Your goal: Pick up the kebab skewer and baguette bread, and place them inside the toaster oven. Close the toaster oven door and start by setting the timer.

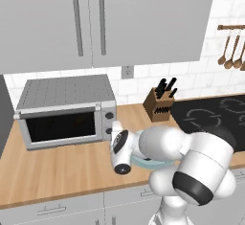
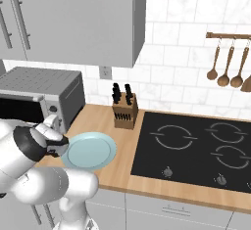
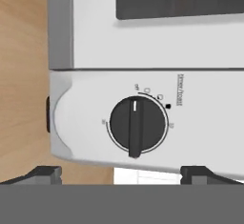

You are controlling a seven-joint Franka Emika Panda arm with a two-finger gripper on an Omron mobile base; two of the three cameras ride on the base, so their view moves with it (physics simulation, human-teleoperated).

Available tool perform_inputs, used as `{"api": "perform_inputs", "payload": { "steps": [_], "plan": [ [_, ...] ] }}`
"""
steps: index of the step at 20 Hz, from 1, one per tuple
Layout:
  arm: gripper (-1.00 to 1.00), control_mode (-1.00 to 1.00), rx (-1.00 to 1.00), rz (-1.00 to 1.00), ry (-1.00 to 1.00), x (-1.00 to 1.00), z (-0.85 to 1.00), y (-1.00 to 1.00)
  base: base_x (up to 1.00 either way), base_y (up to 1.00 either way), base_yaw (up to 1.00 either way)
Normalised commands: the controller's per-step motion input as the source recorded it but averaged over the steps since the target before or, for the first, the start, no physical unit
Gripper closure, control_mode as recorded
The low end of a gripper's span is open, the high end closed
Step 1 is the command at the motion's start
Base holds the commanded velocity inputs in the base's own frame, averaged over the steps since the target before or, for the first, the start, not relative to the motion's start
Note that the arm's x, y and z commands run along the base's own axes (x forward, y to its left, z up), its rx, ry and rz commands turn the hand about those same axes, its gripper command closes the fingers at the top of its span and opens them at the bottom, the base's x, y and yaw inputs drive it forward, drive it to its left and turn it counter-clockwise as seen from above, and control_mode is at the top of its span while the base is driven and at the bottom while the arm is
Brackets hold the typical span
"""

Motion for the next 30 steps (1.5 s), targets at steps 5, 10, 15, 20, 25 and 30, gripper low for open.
{"api": "perform_inputs", "payload": {
  "steps": [5, 10, 15, 20, 25, 30],
  "plan": [
    [-1.0, -1.0, -0.01, 0.0, -0.07, 0.0, 0.05, 0.16, 0.0, 0.0, 0.0],
    [-1.0, -1.0, -0.05, 0.0, -0.08, 0.0, 0.01, 0.05, 0.0, 0.0, 0.0],
    [-1.0, -1.0, -0.03, 0.0, -0.08, 0.0, 0.0, 0.0, 0.0, 0.0, 0.0],
    [-1.0, -1.0, 0.0, 0.0, -0.01, 0.0, 0.05, 0.09, 0.0, 0.0, 0.0],
    [-1.0, -1.0, 0.0, 0.0, 0.0, 0.0, 0.06, 0.06, 0.0, 0.0, 0.0],
    [-1.0, -1.0, 0.0, 0.0, 0.0, 0.0, 0.01, 0.02, 0.0, 0.0, 0.0]
  ]
}}
